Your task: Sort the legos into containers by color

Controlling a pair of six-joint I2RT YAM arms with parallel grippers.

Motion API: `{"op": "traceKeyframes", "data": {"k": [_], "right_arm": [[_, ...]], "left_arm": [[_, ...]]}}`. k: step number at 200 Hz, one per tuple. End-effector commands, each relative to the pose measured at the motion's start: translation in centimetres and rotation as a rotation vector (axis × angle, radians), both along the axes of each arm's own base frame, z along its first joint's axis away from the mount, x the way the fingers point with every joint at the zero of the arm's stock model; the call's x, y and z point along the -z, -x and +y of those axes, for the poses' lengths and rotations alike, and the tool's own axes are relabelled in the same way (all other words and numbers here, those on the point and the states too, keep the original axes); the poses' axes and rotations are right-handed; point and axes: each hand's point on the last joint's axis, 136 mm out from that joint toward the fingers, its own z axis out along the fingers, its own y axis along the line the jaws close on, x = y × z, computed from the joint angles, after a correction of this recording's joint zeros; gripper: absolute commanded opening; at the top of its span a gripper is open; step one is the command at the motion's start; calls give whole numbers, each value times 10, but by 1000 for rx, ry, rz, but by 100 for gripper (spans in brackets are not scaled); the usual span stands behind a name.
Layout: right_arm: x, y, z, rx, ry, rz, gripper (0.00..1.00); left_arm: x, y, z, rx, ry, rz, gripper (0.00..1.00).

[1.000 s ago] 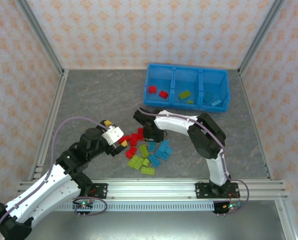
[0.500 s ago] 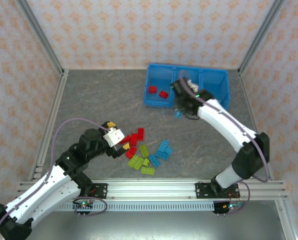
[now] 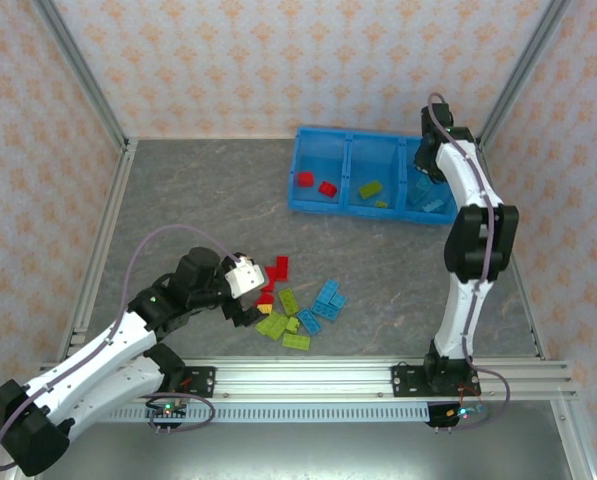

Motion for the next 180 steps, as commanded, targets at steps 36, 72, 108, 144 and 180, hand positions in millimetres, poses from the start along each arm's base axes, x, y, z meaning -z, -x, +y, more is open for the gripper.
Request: {"op": "traceKeyframes", "data": {"k": [36, 72, 108, 144, 180], "right_arm": [[-16, 2, -4, -35, 24, 85, 53], [-23, 44, 17, -80, -91, 83, 54], [-42, 113, 44, -138, -240, 48, 59], [-80, 185, 86, -244, -397, -54, 70], [-86, 240, 135, -348, -507, -47, 77]], "left_arm": [[-9, -7, 4, -18, -17, -47, 100], [-4, -24, 10, -124, -25, -36, 100], [-17, -60, 9, -387, 92, 95, 99], [-21, -99, 15, -783, 122, 344, 88], [-9, -122, 0, -962, 64, 470, 79]]}}
